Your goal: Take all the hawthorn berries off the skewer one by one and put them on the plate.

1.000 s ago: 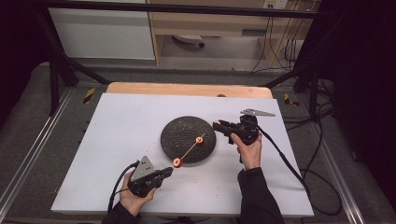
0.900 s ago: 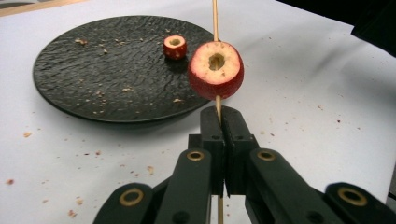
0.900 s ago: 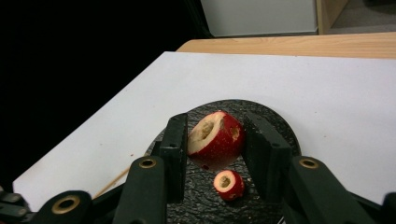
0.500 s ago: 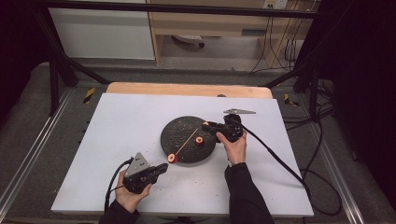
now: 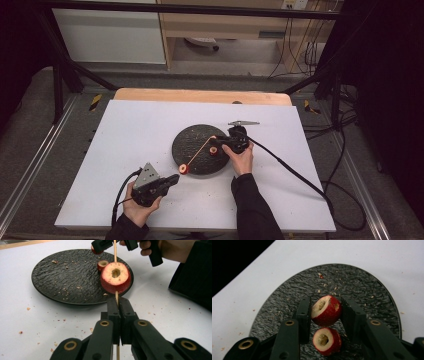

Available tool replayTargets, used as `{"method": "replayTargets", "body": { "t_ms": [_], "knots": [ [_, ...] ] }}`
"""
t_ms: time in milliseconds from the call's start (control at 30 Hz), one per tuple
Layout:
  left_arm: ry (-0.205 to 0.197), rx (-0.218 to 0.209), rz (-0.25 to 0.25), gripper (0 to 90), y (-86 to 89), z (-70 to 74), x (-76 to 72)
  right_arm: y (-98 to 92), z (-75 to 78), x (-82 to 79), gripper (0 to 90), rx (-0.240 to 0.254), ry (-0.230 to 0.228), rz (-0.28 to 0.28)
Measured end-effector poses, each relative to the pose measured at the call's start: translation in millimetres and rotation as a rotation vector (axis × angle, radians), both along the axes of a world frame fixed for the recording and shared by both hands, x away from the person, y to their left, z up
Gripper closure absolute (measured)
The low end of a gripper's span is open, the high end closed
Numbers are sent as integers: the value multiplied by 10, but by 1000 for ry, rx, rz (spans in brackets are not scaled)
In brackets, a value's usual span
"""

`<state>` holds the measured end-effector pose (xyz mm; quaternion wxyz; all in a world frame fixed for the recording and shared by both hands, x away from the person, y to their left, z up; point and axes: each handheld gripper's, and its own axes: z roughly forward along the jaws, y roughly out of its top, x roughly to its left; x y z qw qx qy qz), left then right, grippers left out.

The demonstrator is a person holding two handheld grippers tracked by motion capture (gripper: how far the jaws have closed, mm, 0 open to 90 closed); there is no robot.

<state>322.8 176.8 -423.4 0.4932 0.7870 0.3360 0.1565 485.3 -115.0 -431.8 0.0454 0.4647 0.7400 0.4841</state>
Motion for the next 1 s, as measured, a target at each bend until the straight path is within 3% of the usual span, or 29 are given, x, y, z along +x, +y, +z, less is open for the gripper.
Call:
{"method": "replayTargets", "body": {
  "t_ms": [267, 600, 733, 1000],
  "knots": [
    [1, 1, -2, 883, -11, -3, -4, 29, -97, 19, 623, -40, 10, -7],
    [1, 2, -6, 883, -16, -2, -6, 42, -147, 38, 582, -55, 8, -21],
    [2, 3, -6, 884, -19, -4, -8, 25, -94, 17, 532, -54, -10, -22],
    [1, 4, -3, 883, -19, -5, -6, -50, 179, -163, 344, -51, -66, 11]
  ]
}}
